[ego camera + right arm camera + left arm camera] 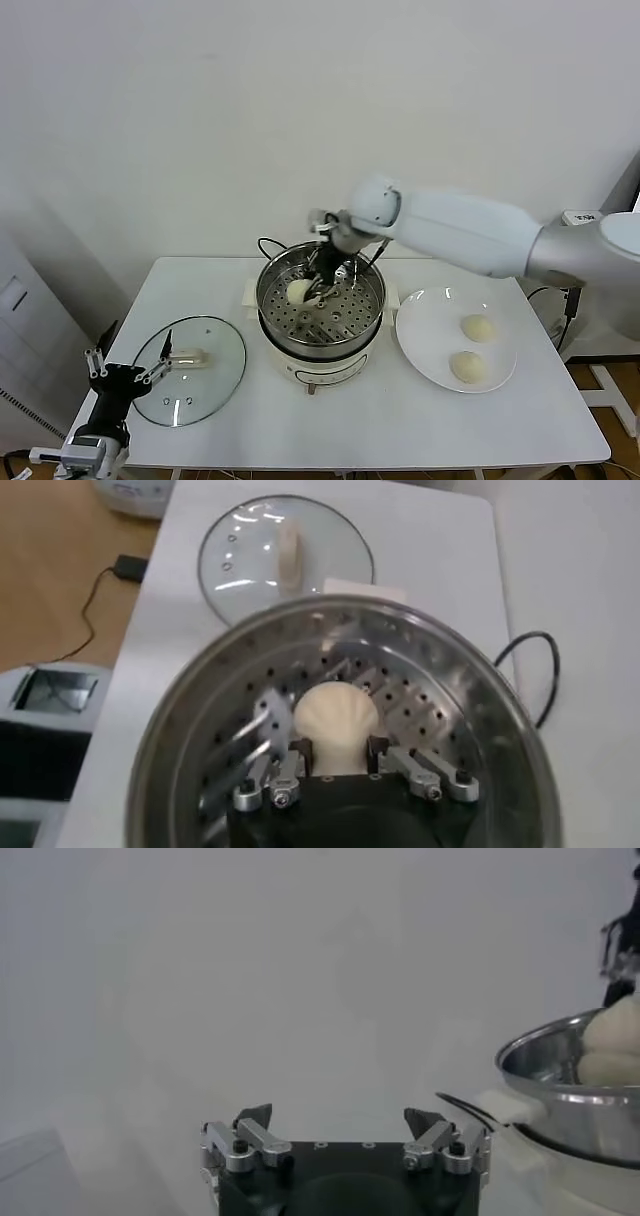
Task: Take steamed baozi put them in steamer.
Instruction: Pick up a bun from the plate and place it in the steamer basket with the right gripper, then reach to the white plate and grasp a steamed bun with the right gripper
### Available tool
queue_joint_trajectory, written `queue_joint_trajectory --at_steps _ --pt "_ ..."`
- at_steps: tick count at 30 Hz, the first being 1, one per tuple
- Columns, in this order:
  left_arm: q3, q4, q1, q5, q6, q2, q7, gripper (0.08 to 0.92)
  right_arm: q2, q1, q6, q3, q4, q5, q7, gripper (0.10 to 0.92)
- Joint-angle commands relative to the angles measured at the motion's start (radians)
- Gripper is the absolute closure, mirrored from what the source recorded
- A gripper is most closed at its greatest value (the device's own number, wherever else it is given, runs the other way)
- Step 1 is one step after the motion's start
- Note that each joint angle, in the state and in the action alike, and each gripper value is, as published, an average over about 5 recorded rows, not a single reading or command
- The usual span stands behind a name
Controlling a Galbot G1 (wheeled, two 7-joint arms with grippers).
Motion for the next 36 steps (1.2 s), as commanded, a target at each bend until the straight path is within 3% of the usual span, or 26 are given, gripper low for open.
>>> queue_joint_trajectory --at_steps 1,8,19,25,30,36 --pt "-0.001 0.002 0.002 -0.001 -0.002 -0.001 0.001 0.177 0.067 -0.063 -0.085 0.001 0.005 0.019 0.138 0.646" --pt "0.001 0.001 0.001 -0.001 -0.001 0.001 0.001 0.177 0.07 -0.071 -0.089 0.0 -0.001 0.012 0.156 0.532" --pt "0.003 -0.003 -0.002 -0.002 0.001 0.002 0.0 0.177 0.009 0.01 -0.072 0.018 0.008 -0.008 0.101 0.233" --pt "-0.007 -0.01 0.002 -0.006 -0.003 0.007 0.001 0.177 -0.145 0.135 0.056 0.092 -0.037 -0.1 -0.256 0.203" --pt "-0.005 -0.015 -0.002 -0.008 -0.002 0.014 0.0 0.177 -0.253 0.206 0.249 0.092 -0.201 -0.275 -0.53 0.203" --pt "0.002 -0.02 0.0 0.0 -0.001 0.002 0.0 0.177 -0.347 0.091 0.459 0.154 -0.328 -0.516 -0.601 0.203"
